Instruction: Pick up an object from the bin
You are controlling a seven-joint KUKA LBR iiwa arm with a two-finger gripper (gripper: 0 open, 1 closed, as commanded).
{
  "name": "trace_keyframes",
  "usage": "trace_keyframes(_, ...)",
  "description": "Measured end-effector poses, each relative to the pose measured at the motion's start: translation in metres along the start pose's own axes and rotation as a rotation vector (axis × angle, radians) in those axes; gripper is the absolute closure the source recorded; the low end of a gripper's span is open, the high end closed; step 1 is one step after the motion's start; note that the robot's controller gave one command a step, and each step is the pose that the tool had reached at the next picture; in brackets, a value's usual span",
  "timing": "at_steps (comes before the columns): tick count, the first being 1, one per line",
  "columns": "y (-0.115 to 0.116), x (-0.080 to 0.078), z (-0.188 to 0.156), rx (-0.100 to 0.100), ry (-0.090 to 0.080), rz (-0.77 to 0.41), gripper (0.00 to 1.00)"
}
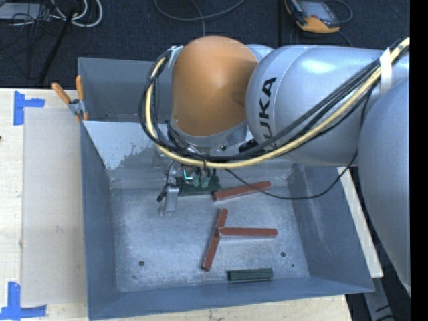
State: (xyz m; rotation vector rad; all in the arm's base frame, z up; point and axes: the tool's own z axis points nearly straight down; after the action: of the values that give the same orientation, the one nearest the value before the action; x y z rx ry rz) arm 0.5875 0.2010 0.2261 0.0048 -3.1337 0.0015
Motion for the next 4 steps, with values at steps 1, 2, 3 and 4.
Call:
trace_keyframes(1, -0.047, 0.029, 0.067, 0.003, 0.002, 0.045, 0.00)
trace_keyframes(2, -0.112, 0.028, 0.147, 0.004, 0.002, 0.127, 0.00)
trace_keyframes(3, -0.203, -0.002, 0.137, 0.002, -0.011, -0.125, 0.00)
trace_keyframes(4, -0.265, -0.015, 0.156, 0.001, -0.011, -0.293, 0.00)
